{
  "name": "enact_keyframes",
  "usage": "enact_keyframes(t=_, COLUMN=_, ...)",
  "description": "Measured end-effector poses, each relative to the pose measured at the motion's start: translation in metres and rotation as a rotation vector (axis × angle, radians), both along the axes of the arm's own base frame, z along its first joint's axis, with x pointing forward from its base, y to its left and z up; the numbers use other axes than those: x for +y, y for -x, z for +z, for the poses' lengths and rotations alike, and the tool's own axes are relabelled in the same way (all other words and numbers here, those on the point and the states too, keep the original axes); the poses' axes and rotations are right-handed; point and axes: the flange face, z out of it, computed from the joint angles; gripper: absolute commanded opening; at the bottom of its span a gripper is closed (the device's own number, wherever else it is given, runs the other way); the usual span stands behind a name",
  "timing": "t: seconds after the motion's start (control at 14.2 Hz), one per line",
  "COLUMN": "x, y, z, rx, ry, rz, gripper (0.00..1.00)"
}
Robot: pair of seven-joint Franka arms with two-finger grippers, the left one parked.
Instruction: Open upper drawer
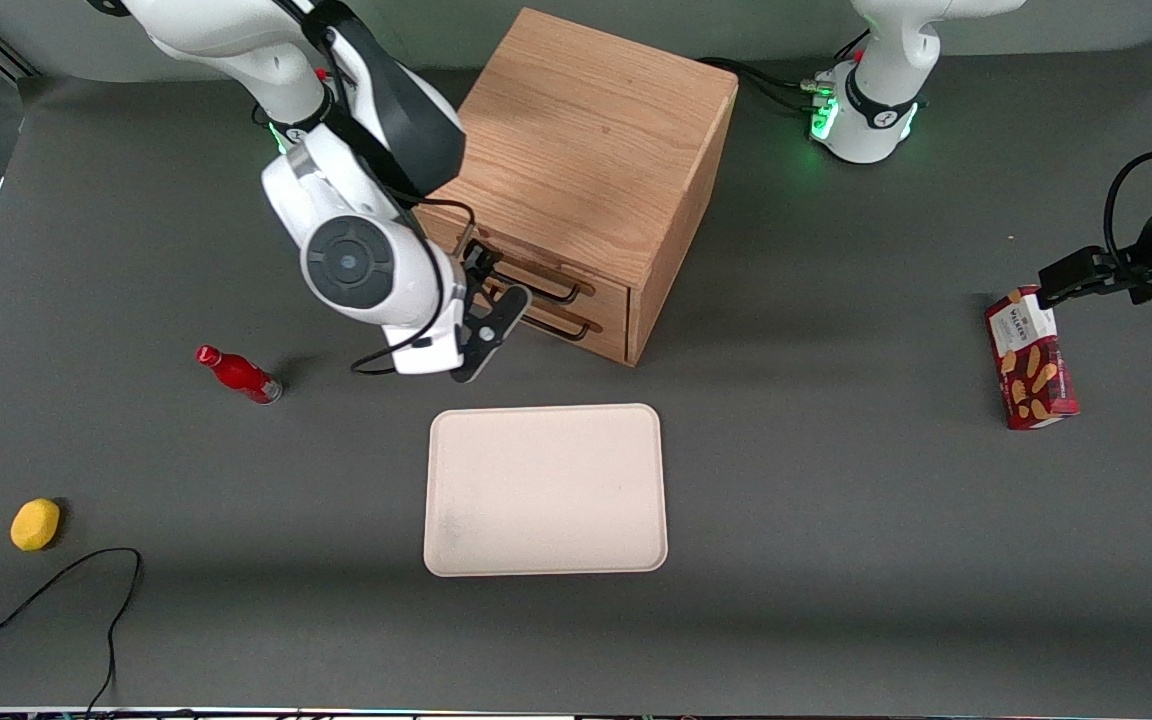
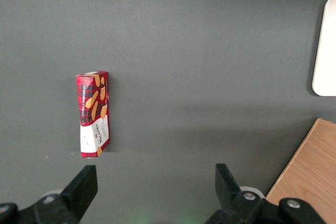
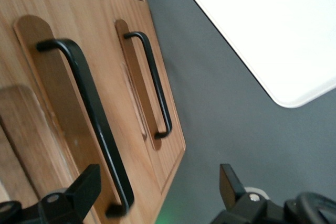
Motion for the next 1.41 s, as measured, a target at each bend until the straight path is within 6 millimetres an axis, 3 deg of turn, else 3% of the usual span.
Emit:
enact_keyframes(t=0.99, x=0.016, y=0.010, z=-0.010, rx=0.024, ry=0.001, rz=0.004, gripper=1.00)
enact_keyframes(t=1.41, x=0.017, y=0.008, z=-0.028, rx=0.047, ry=0.012, rz=0.005, gripper=1.00)
